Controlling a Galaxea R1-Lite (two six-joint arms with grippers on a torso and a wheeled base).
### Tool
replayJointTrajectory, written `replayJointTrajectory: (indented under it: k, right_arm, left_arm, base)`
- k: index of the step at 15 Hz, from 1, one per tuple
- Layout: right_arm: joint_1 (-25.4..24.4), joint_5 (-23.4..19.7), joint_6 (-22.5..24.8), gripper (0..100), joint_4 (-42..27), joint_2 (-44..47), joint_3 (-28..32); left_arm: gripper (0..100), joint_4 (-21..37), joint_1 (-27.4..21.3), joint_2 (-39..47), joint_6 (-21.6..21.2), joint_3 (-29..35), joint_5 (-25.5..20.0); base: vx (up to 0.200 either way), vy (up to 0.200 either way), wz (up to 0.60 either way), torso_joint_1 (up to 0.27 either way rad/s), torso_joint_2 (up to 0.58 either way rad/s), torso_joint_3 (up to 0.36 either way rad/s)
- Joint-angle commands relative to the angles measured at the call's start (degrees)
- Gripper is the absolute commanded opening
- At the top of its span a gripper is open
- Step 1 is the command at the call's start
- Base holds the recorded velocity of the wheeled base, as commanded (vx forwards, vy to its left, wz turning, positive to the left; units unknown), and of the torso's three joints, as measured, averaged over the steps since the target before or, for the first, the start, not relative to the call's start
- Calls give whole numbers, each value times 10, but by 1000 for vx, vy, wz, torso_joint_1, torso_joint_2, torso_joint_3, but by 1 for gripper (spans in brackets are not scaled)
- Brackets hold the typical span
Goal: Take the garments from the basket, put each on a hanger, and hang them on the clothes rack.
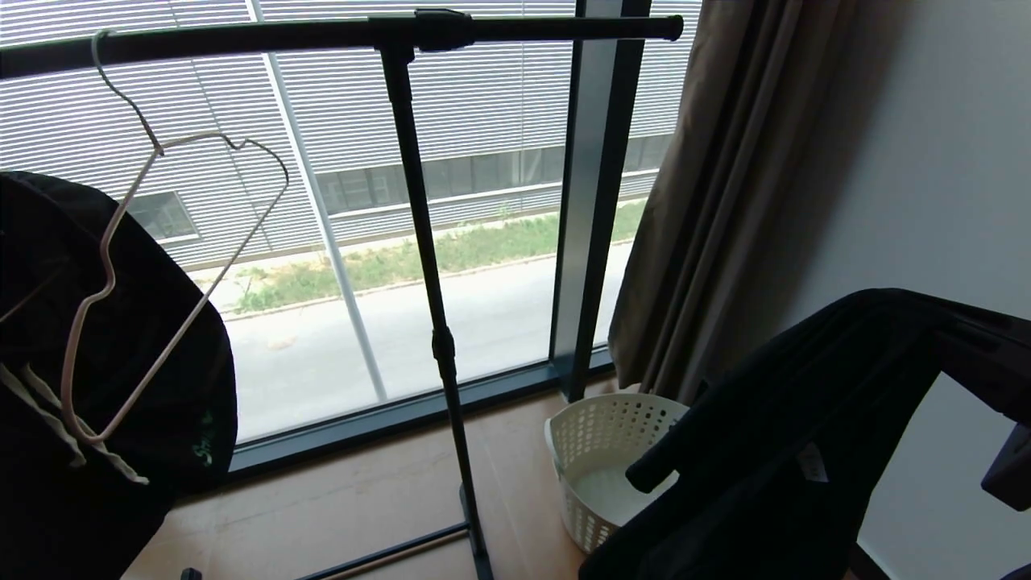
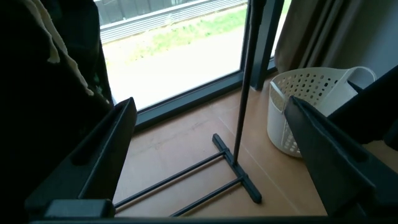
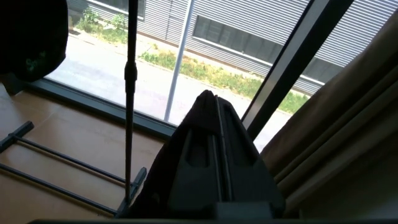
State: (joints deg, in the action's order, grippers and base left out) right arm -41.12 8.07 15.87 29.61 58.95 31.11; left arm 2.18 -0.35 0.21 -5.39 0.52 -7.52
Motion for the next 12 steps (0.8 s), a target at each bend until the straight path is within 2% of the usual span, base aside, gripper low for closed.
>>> replayJointTrajectory:
  k: [1, 7, 12]
  right_arm:
    - [0, 0, 0, 0, 0, 3, -1]
    - [0, 0, 0, 0, 0, 2, -1]
    - [0, 0, 0, 0, 1, 2, -6]
  left_arm:
    - [100, 0, 0, 1, 0, 0, 0]
    - [100, 0, 0, 1, 0, 0, 0]
    - [100, -1, 0, 0, 2, -1, 1]
  base:
    - [0, 0, 0, 173, -505, -154]
    - [0, 0, 0, 194, -540, -150]
    - [0, 0, 0, 236, -589, -298]
